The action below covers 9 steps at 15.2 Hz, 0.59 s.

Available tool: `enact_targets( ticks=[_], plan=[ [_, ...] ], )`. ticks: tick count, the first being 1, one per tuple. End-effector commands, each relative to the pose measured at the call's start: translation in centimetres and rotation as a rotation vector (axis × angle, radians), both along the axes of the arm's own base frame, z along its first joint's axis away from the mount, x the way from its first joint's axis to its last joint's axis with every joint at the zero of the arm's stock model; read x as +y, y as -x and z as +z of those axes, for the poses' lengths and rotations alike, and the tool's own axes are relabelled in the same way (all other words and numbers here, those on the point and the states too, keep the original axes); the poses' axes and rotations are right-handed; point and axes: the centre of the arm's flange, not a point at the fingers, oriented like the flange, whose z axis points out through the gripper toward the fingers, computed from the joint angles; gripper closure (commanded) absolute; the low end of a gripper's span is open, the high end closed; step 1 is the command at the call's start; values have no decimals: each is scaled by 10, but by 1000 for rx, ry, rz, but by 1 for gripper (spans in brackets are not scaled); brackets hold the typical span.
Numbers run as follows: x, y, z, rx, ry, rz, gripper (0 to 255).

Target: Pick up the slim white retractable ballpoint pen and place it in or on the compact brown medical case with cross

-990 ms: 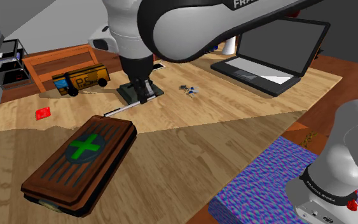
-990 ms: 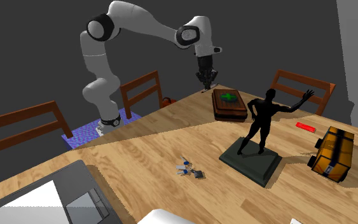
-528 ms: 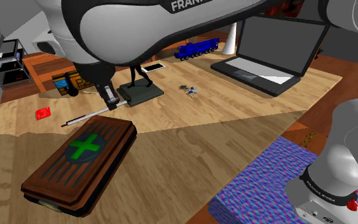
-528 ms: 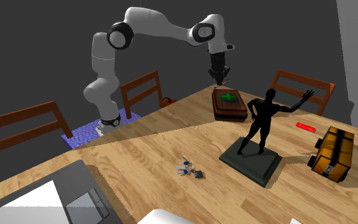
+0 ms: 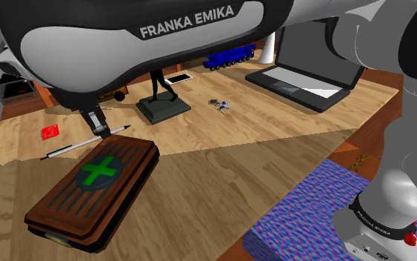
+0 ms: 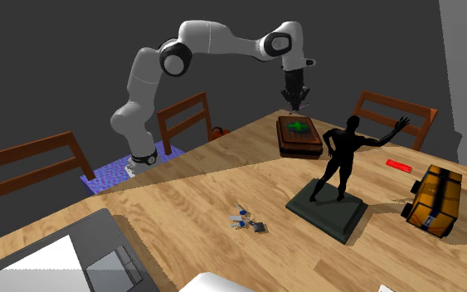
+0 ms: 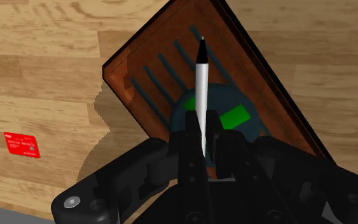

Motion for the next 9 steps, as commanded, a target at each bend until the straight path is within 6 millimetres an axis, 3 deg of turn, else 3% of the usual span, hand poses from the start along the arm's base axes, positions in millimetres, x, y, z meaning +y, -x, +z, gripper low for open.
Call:
enact_targets(
  ticks=[1,9],
  plan=[
    [1,0,-11,0,0,0,255],
    [1,0,-53,0,0,0,255]
  ],
)
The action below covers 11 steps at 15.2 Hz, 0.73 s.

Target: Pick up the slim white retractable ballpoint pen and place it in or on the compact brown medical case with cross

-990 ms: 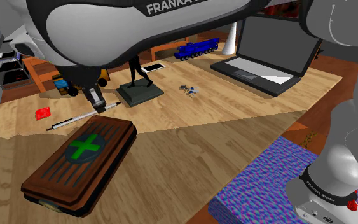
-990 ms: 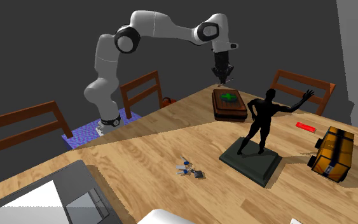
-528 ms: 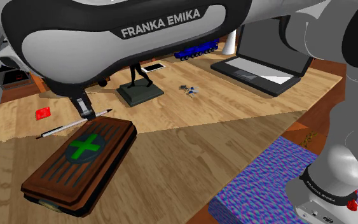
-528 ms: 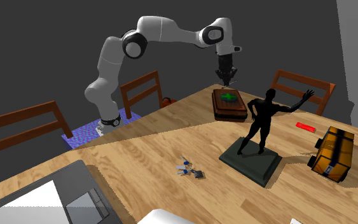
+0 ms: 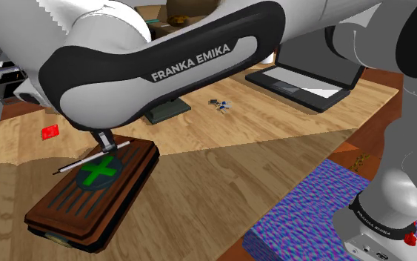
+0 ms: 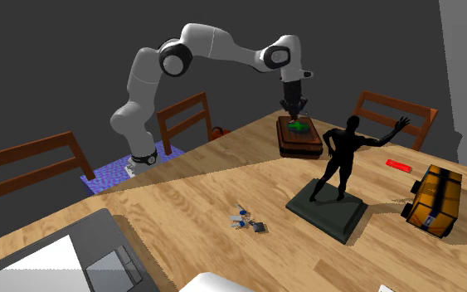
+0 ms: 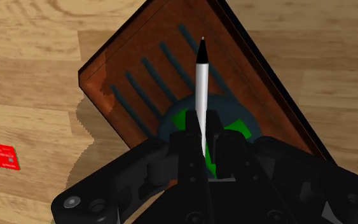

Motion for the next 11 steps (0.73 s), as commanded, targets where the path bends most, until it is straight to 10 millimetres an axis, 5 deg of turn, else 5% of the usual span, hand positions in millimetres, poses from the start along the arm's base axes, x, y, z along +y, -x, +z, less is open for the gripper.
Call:
enact_targets(
  ticks=[1,3,11],
  plan=[
    [0,0,-11,0,0,0,255],
    [0,0,-25,0,0,0,255],
    [0,0,-25,0,0,0,255]
  ],
)
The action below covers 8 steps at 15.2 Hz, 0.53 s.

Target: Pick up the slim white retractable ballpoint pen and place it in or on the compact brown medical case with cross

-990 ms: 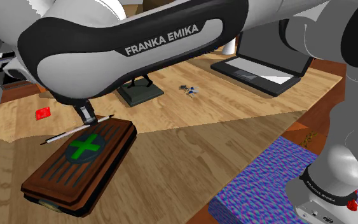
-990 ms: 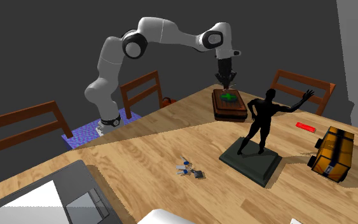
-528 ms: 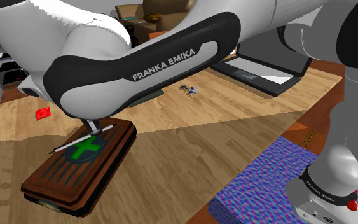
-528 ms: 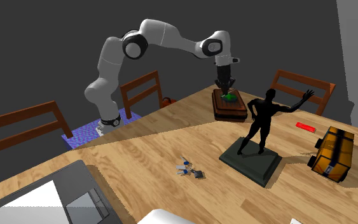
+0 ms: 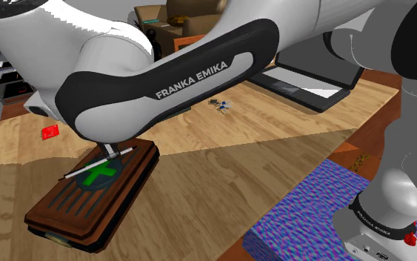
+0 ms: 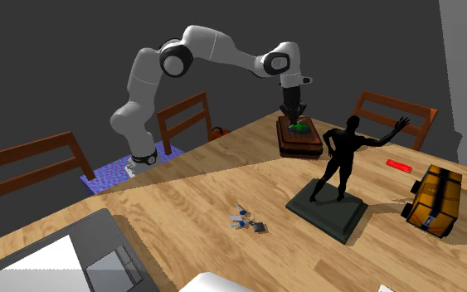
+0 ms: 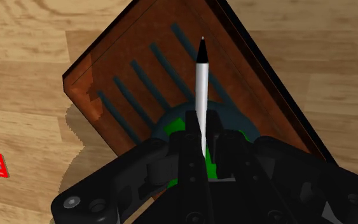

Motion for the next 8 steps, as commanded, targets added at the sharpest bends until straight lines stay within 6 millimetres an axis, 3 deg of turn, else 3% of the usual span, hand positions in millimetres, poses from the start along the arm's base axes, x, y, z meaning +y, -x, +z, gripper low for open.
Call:
enact_targets(
  ticks=[1,6,8],
  plan=[
    [0,0,0,0,0,0,0],
    [0,0,0,0,0,0,0],
    [2,7,25,0,0,0,0]
  ],
)
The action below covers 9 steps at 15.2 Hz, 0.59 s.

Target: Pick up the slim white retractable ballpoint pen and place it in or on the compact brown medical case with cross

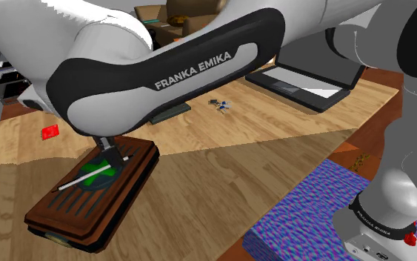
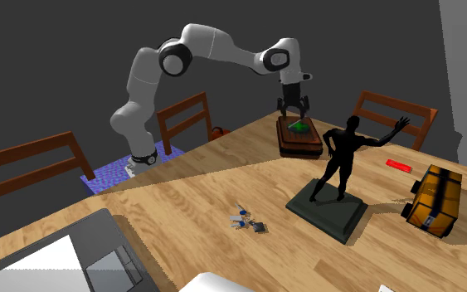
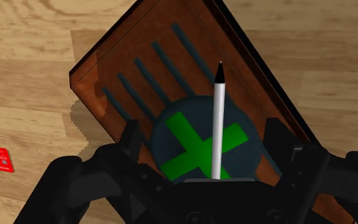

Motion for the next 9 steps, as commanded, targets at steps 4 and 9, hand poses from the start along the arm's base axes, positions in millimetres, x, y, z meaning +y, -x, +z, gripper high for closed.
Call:
enact_targets(
  ticks=[4,9],
  plan=[
    [3,10,33,0,0,0,0],
    [3,9,33,0,0,0,0]
  ],
)
